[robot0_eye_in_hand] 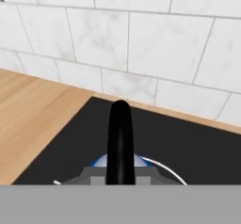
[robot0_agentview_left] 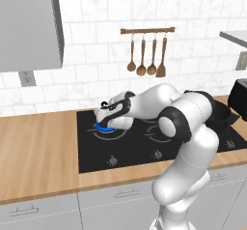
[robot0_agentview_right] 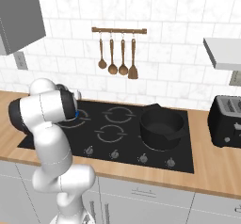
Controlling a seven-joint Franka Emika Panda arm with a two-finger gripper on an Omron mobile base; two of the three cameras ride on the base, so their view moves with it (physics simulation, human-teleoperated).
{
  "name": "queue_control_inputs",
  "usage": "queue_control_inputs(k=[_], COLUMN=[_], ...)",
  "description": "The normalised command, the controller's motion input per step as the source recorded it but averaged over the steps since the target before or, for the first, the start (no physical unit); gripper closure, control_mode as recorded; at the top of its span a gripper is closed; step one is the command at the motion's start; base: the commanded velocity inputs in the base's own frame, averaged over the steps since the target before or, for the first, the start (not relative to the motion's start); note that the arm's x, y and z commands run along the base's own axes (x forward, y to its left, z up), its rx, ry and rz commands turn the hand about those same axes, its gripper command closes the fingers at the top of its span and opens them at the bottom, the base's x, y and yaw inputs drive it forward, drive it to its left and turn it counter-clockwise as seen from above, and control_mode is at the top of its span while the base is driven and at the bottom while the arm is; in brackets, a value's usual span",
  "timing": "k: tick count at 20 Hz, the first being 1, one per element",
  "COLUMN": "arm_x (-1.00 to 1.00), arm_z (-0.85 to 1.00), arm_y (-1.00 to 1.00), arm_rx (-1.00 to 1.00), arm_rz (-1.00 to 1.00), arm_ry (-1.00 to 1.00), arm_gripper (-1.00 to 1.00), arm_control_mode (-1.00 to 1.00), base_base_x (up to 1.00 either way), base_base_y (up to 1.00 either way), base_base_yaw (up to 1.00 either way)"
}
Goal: Pick the kettle from the counter and place it on a stove burner. Then turn the burner on.
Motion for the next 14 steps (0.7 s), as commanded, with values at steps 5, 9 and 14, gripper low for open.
queue_control_inputs(k=[5, 9, 14], arm_x=[0.00, 0.00, 0.00], arm_z=[-0.05, 0.00, 0.00], arm_y=[-0.06, -0.07, 0.00], arm_rx=[0.00, 0.00, 0.00], arm_rz=[-0.01, -0.02, 0.00], arm_ry=[-0.02, 0.00, 0.00], arm_gripper=[1.00, 1.00, -1.00], arm_control_mode=[-1.00, -1.00, -1.00], base_base_x=[0.00, 0.00, 0.00], base_base_y=[0.00, 0.00, 0.00], base_base_yaw=[0.00, 0.00, 0.00])
